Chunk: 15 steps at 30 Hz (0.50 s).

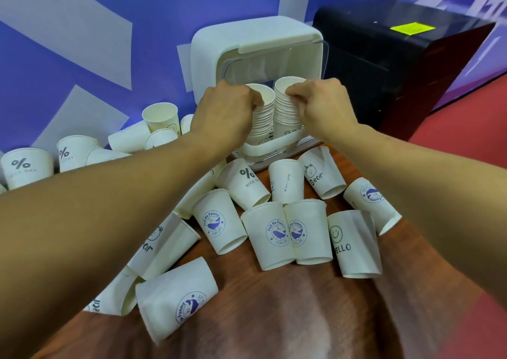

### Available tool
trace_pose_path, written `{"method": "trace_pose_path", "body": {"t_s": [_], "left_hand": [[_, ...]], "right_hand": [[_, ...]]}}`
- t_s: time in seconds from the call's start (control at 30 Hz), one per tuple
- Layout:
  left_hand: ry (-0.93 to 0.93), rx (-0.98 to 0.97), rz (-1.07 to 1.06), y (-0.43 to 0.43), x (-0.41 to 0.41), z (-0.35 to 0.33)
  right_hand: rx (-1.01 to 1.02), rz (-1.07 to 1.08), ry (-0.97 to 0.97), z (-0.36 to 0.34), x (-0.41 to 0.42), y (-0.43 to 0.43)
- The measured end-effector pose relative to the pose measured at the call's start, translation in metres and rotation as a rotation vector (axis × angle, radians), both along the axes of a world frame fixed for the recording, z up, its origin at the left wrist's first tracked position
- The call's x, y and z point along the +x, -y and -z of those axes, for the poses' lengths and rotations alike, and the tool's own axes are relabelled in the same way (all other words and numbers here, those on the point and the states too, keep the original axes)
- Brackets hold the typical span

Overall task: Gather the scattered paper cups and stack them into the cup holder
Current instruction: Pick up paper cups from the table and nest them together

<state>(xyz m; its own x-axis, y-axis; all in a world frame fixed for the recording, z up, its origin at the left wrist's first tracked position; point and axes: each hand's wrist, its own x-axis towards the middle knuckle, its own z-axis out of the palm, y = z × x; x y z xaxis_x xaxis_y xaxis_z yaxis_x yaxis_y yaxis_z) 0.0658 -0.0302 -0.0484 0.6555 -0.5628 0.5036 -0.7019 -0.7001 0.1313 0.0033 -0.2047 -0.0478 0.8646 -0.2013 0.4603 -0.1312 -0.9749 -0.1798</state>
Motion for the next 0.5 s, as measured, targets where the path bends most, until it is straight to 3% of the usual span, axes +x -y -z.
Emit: {"method": "trace_pose_path", "body": {"t_s": [0.23,0.5], "left_hand": [[-0.031,0.108,0.037,-0.009,-0.013,0.002],[-0.058,-0.118,0.049,-0.051,-0.044,0.021]], "right_hand": [[0.127,0.008,-0.061,-0.003,-0.006,-0.002],[0.092,-0.018,0.156,-0.02,-0.047,-0.029]]}}
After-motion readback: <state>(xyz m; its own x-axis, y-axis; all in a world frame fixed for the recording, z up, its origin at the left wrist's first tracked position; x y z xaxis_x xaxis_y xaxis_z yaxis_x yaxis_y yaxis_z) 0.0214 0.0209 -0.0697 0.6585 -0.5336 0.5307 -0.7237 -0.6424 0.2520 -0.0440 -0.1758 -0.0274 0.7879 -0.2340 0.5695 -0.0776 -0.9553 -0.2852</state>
